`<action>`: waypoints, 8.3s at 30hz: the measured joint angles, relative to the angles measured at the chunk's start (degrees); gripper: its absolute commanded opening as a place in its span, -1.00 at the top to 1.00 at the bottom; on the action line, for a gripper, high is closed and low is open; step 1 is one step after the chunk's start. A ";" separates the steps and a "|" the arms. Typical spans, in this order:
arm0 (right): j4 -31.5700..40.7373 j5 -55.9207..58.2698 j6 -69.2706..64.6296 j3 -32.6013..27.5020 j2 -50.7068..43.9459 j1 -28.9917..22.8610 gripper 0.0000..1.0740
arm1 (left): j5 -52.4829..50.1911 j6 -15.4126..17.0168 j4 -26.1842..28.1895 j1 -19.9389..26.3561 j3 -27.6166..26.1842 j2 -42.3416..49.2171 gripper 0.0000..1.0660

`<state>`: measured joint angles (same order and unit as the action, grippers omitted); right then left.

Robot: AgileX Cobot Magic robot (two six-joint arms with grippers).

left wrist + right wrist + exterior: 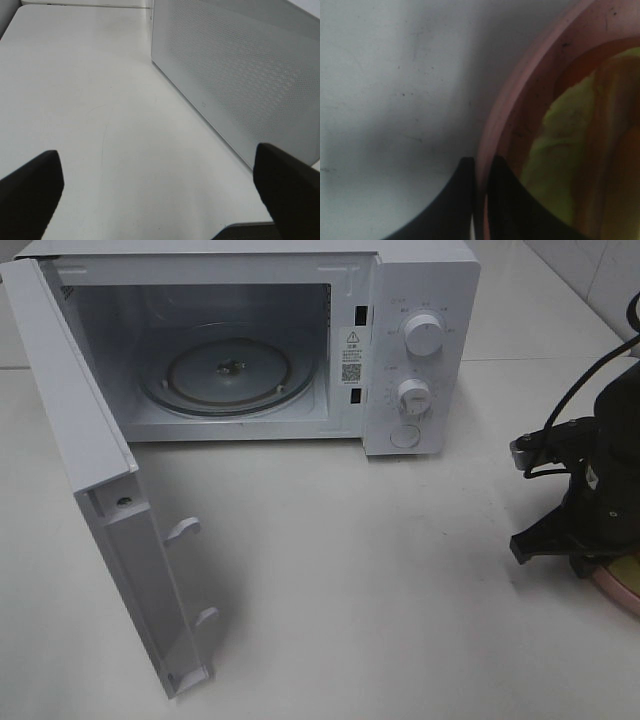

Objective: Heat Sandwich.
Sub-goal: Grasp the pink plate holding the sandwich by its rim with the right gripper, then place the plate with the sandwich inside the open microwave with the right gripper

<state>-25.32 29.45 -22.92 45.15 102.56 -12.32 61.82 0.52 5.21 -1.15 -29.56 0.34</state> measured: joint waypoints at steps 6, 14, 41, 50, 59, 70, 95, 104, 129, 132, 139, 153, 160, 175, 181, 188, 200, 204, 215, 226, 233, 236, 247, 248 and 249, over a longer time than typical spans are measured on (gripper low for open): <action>0.00 0.00 0.00 0.00 0.00 0.00 1.00 | 0.00 0.00 0.00 0.00 0.00 0.00 -0.84; 0.00 0.29 0.06 0.00 0.00 0.00 1.00 | 0.00 0.00 0.00 0.00 0.00 0.00 -0.84; -4.70 7.79 -3.09 0.74 0.00 -6.19 1.00 | 0.00 0.00 0.00 0.00 0.00 0.00 -0.84; -6.42 10.71 -4.58 0.74 0.11 -9.74 1.00 | 0.00 0.00 0.00 0.00 0.00 0.00 -0.84; -6.53 13.81 -4.64 0.74 0.06 -13.24 1.00 | 0.00 0.00 0.00 0.00 0.00 0.00 -0.84; -6.59 17.53 -4.30 0.74 -5.04 -17.76 1.00 | 0.00 0.00 0.00 0.00 0.00 0.00 -0.84; -5.56 24.58 -0.17 0.74 -16.39 -29.28 1.00 | 0.00 0.00 0.00 0.00 0.00 0.00 -0.84; -4.01 25.27 3.44 0.74 -20.34 -34.95 1.00 | 0.00 0.00 0.00 0.00 0.00 0.00 -0.84; -3.78 26.53 18.45 0.74 -22.80 -49.16 0.97 | 0.00 0.00 0.00 0.00 0.00 0.00 -0.84; -3.78 25.78 20.00 0.74 -22.80 -49.56 0.97 | 0.00 0.00 0.00 0.00 0.00 0.00 -0.84; -3.78 22.00 26.87 0.74 -22.80 -49.56 0.97 | 0.00 0.00 0.00 0.00 0.00 0.00 -0.84; -3.78 16.96 41.60 0.74 -22.80 -49.56 0.97 | 0.00 0.00 0.00 0.00 0.00 0.00 -0.84; -3.84 16.27 46.24 0.74 -22.80 -49.56 0.96 | 0.00 0.00 0.00 0.00 0.00 0.00 -0.84; -2.92 10.14 50.31 0.74 -22.80 -49.56 1.00 | 0.00 0.00 0.00 0.00 0.00 0.00 -0.84; -0.92 10.14 56.84 0.74 -22.80 -49.33 1.00 | 0.00 0.00 0.00 0.00 0.00 0.00 -0.84; 4.98 10.14 71.56 0.74 -22.80 -45.21 1.00 | 0.00 0.00 0.00 0.00 0.00 0.00 -0.84; 11.12 9.34 89.73 0.74 -22.80 -38.73 1.00 | 0.00 0.00 0.00 0.00 0.00 0.00 -0.84; 11.63 9.11 93.28 0.74 -22.80 -36.50 1.00 | 0.00 0.00 0.00 0.00 0.00 0.00 -0.84; 16.44 7.56 99.81 0.74 -22.80 -32.72 1.00 | 0.00 0.00 0.00 0.00 0.00 0.00 -0.84; 19.25 4.93 103.36 0.74 -22.69 -32.72 1.00 | 0.00 0.00 0.00 0.00 0.00 0.00 -0.84; 19.65 4.53 103.65 2.64 -19.14 -32.72 1.00 | 0.00 0.00 0.00 0.00 0.00 0.00 -0.84; 19.65 4.47 103.65 4.18 -17.48 -32.72 1.00 | 0.00 0.00 0.00 0.00 0.00 0.00 -0.84; 21.14 4.53 105.14 9.51 -11.86 -32.72 1.00 | 0.00 0.00 0.00 0.00 0.00 0.00 -0.84; 21.14 4.53 105.14 9.97 -11.40 -32.72 1.00 | 0.00 0.00 0.00 0.00 0.00 0.00 -0.84; 21.14 4.53 105.14 10.37 -11.00 -32.72 1.00 | 0.00 0.00 0.00 0.00 0.00 0.00 -0.84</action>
<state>-4.18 33.98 82.22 55.52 91.56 -45.03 61.82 0.52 5.21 -1.15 -29.56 0.34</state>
